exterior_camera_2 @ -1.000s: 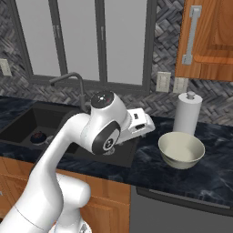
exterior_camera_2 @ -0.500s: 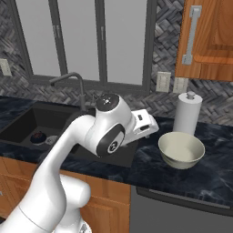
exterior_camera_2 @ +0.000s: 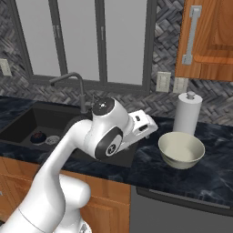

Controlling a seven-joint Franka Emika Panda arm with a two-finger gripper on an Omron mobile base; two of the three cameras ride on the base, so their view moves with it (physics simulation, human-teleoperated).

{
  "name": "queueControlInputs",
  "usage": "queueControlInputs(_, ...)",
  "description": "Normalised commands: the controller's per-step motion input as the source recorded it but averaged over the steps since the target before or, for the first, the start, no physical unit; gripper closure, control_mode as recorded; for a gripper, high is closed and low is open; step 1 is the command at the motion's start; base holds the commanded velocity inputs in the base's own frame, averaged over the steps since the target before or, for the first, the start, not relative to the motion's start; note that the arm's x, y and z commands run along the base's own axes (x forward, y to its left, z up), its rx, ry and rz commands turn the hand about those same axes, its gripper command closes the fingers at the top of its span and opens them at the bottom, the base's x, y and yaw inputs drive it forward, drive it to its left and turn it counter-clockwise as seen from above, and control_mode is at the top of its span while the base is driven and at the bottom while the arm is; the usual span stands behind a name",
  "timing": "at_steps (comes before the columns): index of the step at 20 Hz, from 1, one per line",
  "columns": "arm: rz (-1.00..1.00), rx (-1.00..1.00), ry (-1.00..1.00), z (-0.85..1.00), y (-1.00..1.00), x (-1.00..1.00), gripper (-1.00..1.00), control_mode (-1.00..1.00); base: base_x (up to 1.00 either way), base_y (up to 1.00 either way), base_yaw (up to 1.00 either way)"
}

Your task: Place the teapot in the left basin and the bowl in the right basin of the sink.

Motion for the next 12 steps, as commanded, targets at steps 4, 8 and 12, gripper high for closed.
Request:
queueControlInputs(4, -0.01, -0.17, 0.04, -0.19, 0.00, 0.08, -1.00, -1.00, 0.00, 0.00, 0.00)
queueControlInputs(8, -0.01, -0.09, 0.03, -0.17, 0.00, 0.06, -1.00, -1.00, 0.00, 0.00, 0.00)
queueControlInputs(12, 0.00, -0.01, 0.09, -0.18, -0.03, 0.01, -1.00, -1.00, 0.00, 0.00, 0.00)
